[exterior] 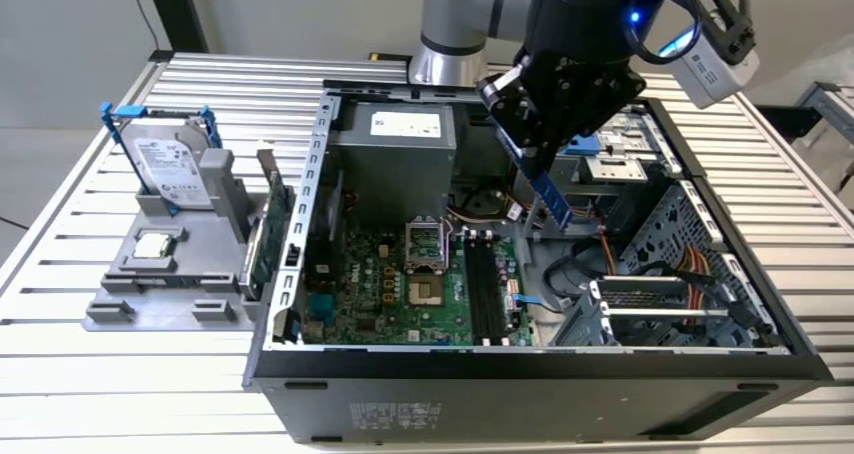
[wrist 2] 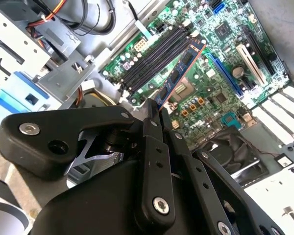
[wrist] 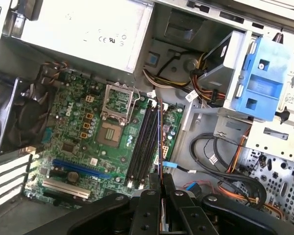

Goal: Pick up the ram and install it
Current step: 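Insert the ram into the slot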

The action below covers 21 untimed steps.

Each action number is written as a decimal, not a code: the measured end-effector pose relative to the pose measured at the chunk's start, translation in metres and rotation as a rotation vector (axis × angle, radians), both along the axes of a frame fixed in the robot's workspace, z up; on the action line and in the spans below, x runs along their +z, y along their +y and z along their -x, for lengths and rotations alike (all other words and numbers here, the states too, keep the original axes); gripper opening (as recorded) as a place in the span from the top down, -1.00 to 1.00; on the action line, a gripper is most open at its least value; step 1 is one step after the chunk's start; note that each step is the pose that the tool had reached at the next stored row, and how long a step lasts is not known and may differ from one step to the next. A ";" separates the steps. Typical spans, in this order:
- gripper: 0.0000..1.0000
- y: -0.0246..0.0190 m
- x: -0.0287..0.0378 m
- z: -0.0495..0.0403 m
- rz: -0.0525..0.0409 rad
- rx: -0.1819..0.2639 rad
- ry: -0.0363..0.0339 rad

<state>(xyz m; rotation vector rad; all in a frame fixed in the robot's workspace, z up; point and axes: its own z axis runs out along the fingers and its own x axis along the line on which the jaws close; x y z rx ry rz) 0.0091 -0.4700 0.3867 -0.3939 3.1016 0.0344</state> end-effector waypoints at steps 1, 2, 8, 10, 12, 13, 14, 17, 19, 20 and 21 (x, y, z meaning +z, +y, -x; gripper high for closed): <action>1.00 0.0000 0.0000 0.0000 -0.0001 -0.001 -0.0001; 1.00 0.0000 0.0000 0.0000 0.0000 -0.001 0.0000; 1.00 0.0001 -0.0009 0.0000 0.0001 -0.002 0.0004; 1.00 0.0001 -0.0022 0.0000 0.0001 -0.002 0.0019; 1.00 0.0000 -0.0026 0.0000 0.0002 -0.002 0.0020; 1.00 0.0000 -0.0028 0.0000 0.0001 -0.002 0.0020; 1.00 0.0001 -0.0033 0.0000 -0.0002 -0.002 0.0019; 1.00 0.0000 -0.0051 0.0000 0.0001 -0.002 0.0020; 1.00 0.0000 -0.0057 0.0000 0.0004 -0.002 0.0020; 1.00 0.0000 -0.0059 0.0000 0.0004 -0.002 0.0019; 1.00 0.0000 -0.0065 -0.0001 0.0000 -0.002 0.0016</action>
